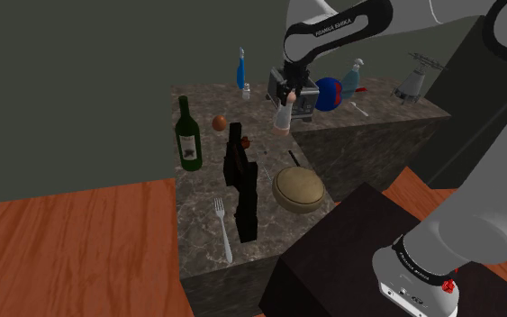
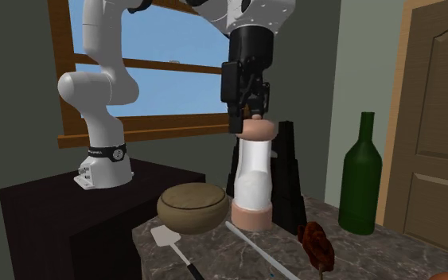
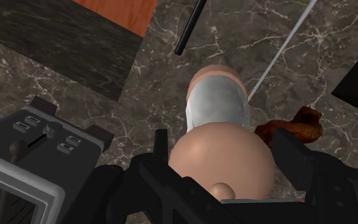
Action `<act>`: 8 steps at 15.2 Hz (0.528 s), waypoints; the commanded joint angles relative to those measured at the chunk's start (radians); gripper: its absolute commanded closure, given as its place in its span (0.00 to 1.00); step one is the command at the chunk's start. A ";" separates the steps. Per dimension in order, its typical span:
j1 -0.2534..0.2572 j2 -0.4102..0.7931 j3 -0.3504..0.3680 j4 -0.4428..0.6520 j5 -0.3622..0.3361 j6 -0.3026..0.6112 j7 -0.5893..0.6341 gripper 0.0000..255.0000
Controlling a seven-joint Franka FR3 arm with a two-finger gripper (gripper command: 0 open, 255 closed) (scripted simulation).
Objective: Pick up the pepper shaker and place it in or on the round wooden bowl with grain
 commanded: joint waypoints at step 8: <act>0.015 -0.143 0.011 -0.081 -0.004 -0.066 0.016 1.00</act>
